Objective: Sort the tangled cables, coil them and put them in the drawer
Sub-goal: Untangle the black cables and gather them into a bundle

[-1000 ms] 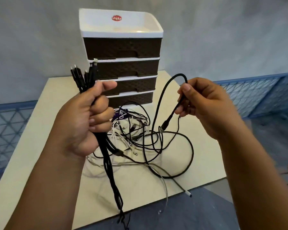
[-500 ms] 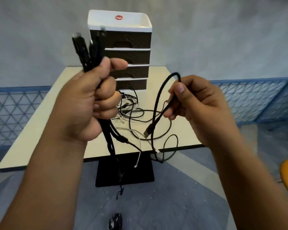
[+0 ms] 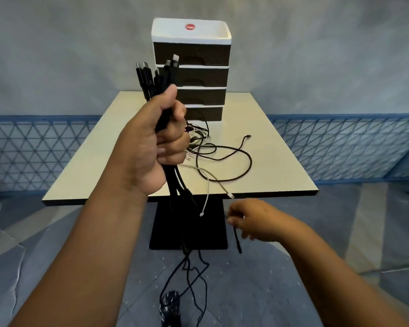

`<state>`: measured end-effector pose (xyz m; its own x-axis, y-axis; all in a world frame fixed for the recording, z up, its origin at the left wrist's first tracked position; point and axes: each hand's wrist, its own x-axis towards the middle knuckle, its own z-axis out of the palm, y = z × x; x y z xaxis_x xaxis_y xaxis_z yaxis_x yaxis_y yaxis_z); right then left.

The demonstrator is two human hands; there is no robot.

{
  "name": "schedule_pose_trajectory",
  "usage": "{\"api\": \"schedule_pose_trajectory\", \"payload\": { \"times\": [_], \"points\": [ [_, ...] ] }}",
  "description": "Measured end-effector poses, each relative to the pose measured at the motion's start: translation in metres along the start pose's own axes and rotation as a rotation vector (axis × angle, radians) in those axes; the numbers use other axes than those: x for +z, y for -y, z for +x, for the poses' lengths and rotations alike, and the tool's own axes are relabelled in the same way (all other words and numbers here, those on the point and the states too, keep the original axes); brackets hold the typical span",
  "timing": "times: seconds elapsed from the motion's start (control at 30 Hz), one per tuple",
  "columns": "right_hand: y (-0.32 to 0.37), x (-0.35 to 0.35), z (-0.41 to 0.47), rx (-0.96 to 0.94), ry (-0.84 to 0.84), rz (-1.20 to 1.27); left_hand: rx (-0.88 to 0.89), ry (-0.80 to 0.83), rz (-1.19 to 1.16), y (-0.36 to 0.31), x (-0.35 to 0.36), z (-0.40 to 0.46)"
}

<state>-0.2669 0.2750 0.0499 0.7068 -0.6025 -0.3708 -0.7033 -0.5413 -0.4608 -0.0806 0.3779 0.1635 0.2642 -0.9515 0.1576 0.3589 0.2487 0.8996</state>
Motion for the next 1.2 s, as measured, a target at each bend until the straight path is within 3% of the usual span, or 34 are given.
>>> {"api": "schedule_pose_trajectory", "payload": {
  "times": [0.1, 0.2, 0.3, 0.4, 0.5, 0.67, 0.93, 1.03, 1.2],
  "points": [
    [0.006, 0.003, 0.0, -0.082, 0.015, -0.143, -0.044, -0.049, -0.014, 0.005, -0.002, 0.001],
    [0.031, -0.001, -0.004, -0.282, -0.196, 0.302, -0.079, -0.074, -0.033, 0.013, 0.003, 0.004],
    [0.05, 0.006, -0.004, -0.455, -0.145, 0.739, -0.095, -0.054, -0.057, 0.019, 0.009, 0.01],
    [0.054, 0.03, 0.005, -0.511, -0.067, 0.827, -0.066, -0.05, -0.067, 0.019, 0.01, 0.018],
    [0.047, 0.058, 0.019, -0.453, -0.069, 0.934, -0.003, -0.071, -0.144, 0.01, -0.001, 0.028],
    [0.036, 0.072, 0.045, -0.353, -0.041, 0.848, 0.031, -0.136, -0.186, 0.006, -0.023, 0.05],
    [0.013, 0.022, 0.103, -0.202, 0.161, 0.34, 0.025, -0.096, -0.22, 0.003, -0.072, 0.104],
    [0.013, -0.011, 0.136, -0.196, 0.09, 0.365, -0.009, -0.09, -0.239, 0.005, -0.094, 0.131],
    [0.019, -0.047, 0.205, -0.061, -0.225, 0.624, -0.065, -0.105, -0.261, 0.004, -0.133, 0.178]
  ]
}}
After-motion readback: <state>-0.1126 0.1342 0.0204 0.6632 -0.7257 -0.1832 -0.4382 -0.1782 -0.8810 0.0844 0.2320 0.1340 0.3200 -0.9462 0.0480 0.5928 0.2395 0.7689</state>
